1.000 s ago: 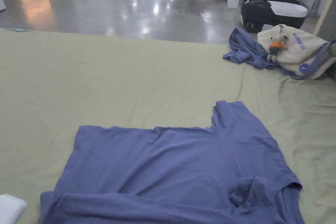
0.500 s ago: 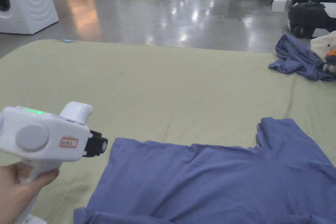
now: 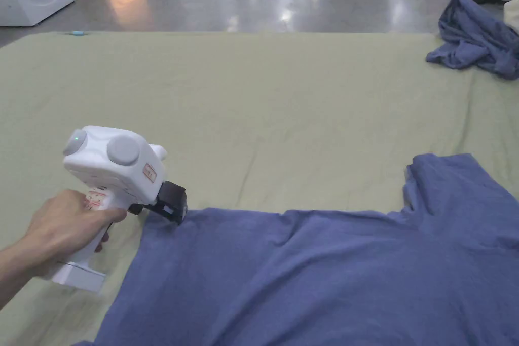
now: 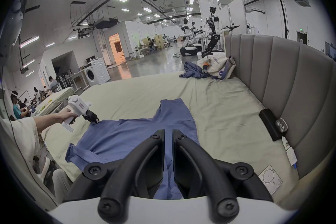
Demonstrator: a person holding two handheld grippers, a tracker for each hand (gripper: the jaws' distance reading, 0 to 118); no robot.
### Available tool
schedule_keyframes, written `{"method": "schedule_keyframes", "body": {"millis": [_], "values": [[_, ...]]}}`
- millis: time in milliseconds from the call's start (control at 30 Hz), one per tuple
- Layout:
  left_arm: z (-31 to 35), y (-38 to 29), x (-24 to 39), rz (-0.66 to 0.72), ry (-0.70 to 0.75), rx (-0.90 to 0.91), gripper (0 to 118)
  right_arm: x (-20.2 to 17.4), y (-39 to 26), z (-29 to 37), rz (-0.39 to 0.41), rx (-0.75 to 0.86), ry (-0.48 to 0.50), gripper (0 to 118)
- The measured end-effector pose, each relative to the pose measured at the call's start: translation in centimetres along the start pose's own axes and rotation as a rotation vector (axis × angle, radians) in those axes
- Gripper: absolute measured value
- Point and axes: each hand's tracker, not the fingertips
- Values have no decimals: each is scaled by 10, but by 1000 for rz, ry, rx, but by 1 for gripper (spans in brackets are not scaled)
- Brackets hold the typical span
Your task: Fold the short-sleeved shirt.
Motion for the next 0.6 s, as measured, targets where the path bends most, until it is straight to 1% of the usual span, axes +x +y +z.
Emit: {"method": "schedule_keyframes", "body": {"millis": [33,67,100,133,167,200,233,267,333,400,500,533,567,600], "values": [[3,-5,0,31,-44,-2,61,1,-2,-1,2,-5,-3,10],[8,-10,3,36,-75,19,31,2,-3,-2,5,-14,-10,10],[12,-14,7,16,-86,29,7,3,-5,-3,3,-21,-14,10],[14,-15,10,-21,-68,46,7,5,-6,-5,-3,-28,-12,10],[19,-19,19,-83,-4,78,7,6,-8,-6,-8,-37,-9,10],[22,-20,24,-119,2,71,7,6,-9,-10,-10,-43,-6,10],[24,-21,24,-98,-26,53,7,6,-8,-14,-11,-55,-3,10],[28,-21,23,-96,-45,81,7,7,-6,-21,1,-75,3,10],[43,-23,22,-95,-58,101,7,10,0,-42,43,-113,-13,10],[62,-24,16,-89,-66,149,7,14,14,-82,94,-161,-5,10],[90,-30,11,-74,-129,178,7,21,36,-153,133,-276,-49,11],[96,-31,10,-78,-127,192,7,24,42,-176,137,-314,-67,16],[101,-32,11,-93,-128,198,7,38,46,-205,125,-372,-83,37],[105,-33,12,-106,-123,197,7,46,47,-236,98,-429,-87,75]]}}
